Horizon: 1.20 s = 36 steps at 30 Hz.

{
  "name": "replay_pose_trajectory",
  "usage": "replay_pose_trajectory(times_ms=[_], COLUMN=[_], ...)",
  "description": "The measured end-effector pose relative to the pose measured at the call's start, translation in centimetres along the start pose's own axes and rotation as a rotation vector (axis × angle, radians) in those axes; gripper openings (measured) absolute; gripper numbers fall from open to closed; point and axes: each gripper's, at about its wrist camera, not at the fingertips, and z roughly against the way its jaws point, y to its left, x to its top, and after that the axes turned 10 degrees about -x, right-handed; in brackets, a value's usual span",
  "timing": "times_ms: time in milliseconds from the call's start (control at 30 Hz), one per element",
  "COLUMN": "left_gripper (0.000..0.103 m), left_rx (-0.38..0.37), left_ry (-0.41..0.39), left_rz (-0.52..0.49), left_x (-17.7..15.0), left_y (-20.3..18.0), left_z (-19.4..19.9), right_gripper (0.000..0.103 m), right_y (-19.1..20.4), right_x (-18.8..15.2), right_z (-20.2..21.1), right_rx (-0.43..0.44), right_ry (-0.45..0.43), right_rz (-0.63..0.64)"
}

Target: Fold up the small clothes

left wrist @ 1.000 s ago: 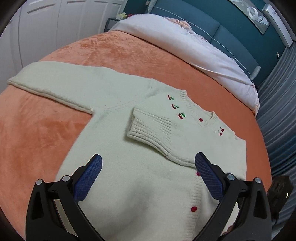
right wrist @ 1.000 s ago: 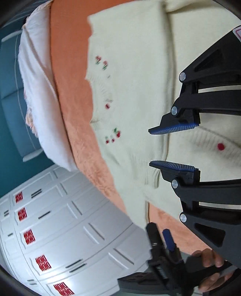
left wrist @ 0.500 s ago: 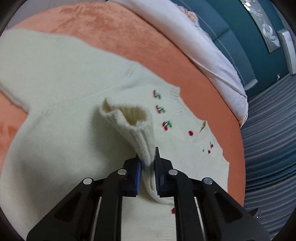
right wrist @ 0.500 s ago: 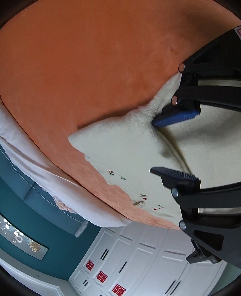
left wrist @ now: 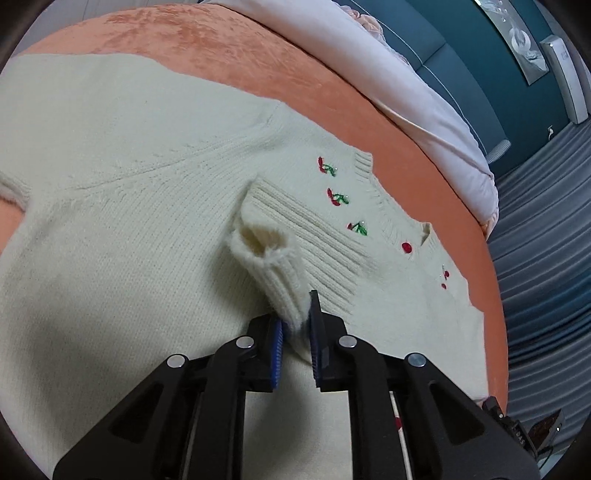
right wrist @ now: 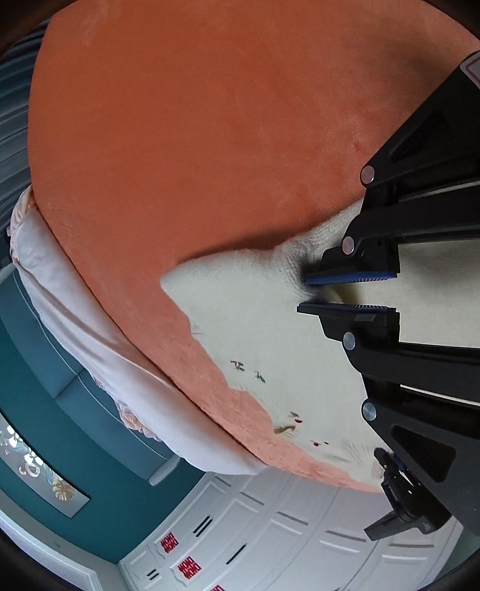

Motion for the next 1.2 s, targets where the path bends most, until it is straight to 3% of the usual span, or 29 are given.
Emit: replay_pose_trajectory(times_ms=[100, 200, 300, 333, 400, 467, 533, 667, 767, 867, 967, 1000, 1033, 1100, 1200], left_gripper=[0.013, 0.013, 0.013, 0.014, 0.02, 0.039, 0.067, 0.073, 0.073, 0.071, 0.052, 0.026, 0.011, 0.011, 0.01], left_rx=[0.005, 0.003, -0.016, -0.027, -0.045, -0.048, -0.009, 0.124, 0.215, 0.198, 0.192, 0.196, 0.2, 0.211, 0.13], left_ry=[-0.002, -0.006, -0.005, 0.0, -0.001, -0.064, -0.153, -0.344, -0.481, -0.585, -0.592, -0.555, -0.524, -0.544, -0.55], left_rz=[-0.017, -0.032, -0.011, 0.0, 0.02, 0.031, 0.075, 0.281, 0.473, 0.595, 0.616, 0.613, 0.608, 0.546, 0.245], left_x=[0.2, 0.0, 0.1, 0.3, 0.6, 1.1, 2.0, 4.9, 7.0, 9.2, 11.7, 12.8, 13.6, 14.6, 15.6], left_y=[0.3, 0.4, 0.7, 0.9, 1.1, 2.3, 5.0, 14.5, 22.3, 27.6, 29.0, 29.1, 28.7, 25.8, 14.7], left_z=[-0.2, -0.1, 0.0, 0.3, 1.5, 4.7, 8.7, 17.2, 22.8, 26.1, 26.5, 25.9, 25.3, 25.1, 24.5], right_gripper=[0.009, 0.009, 0.009, 0.0, 0.0, 0.004, 0.012, 0.012, 0.012, 0.012, 0.019, 0.02, 0.022, 0.022, 0.025], right_y=[0.1, 2.8, 3.3, 1.8, 0.3, 1.1, 1.8, 1.7, 0.5, -0.3, 0.3, 0.6, 0.9, 1.3, 2.0], right_x=[-0.3, 0.6, 0.8, 0.6, 0.4, 0.1, -1.7, -6.9, -10.0, -12.1, -13.4, -13.7, -13.8, -13.9, -13.4], right_z=[2.9, 2.7, -2.8, -4.5, -4.6, -2.3, 0.5, 4.1, 6.1, 7.3, 7.8, 8.0, 8.2, 8.6, 9.3], right_rx=[-0.023, 0.01, -0.104, -0.15, -0.109, -0.129, -0.11, -0.082, -0.06, -0.041, -0.05, -0.054, -0.055, -0.05, -0.033], right_ry=[-0.091, -0.096, 0.001, 0.062, 0.066, 0.036, -0.005, 0.01, 0.063, 0.117, 0.153, 0.157, 0.159, 0.151, 0.128], right_rz=[0.048, 0.156, 0.239, 0.23, 0.178, 0.206, 0.266, 0.363, 0.34, 0.291, 0.313, 0.327, 0.339, 0.357, 0.368])
